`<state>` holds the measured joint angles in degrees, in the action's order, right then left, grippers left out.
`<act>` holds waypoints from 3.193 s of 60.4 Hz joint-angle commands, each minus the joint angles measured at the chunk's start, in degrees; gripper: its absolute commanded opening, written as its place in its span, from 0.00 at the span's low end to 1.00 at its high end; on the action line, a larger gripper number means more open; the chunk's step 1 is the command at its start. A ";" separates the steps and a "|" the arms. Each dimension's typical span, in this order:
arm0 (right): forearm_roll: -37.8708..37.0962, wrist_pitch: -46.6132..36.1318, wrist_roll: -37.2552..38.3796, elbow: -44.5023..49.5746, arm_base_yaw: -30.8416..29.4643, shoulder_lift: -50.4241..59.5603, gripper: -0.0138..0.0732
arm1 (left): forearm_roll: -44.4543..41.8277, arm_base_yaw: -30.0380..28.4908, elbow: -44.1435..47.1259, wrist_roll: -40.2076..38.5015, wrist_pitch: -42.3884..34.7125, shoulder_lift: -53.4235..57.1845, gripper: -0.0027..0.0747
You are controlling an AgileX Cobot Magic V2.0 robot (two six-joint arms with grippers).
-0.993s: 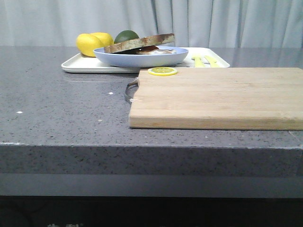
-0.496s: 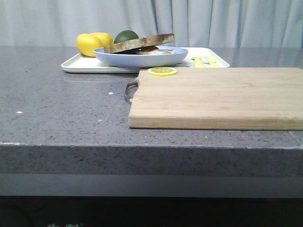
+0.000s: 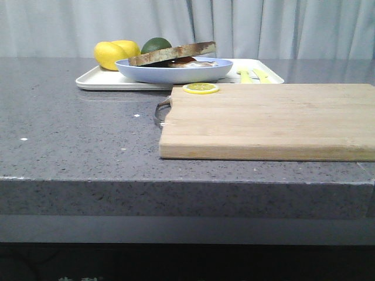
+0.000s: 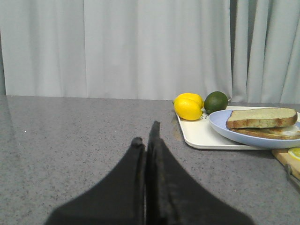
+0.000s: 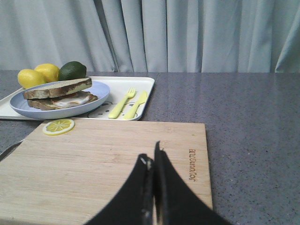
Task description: Place bread and move sandwich to tray
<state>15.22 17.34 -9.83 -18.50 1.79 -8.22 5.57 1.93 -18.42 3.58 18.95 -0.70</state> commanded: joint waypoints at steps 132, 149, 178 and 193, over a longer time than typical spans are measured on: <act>1.74 -11.25 -0.15 19.38 -0.34 9.93 0.09 | 0.65 1.32 18.63 -0.40 -15.95 2.23 0.01; 1.79 -9.60 -0.15 19.88 -0.34 9.81 0.09 | 0.65 1.32 18.63 -0.40 -15.95 2.12 0.01; 1.79 -9.60 -0.15 19.88 -0.34 9.81 0.09 | 0.65 1.32 18.63 -0.40 -15.95 2.12 0.01; 1.79 -9.60 -0.15 19.88 -0.34 9.81 0.09 | 0.65 1.32 18.63 -0.40 -15.95 2.12 0.01</act>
<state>16.79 11.80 -9.83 1.59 1.79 0.57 5.77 2.83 0.23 3.58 8.02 0.24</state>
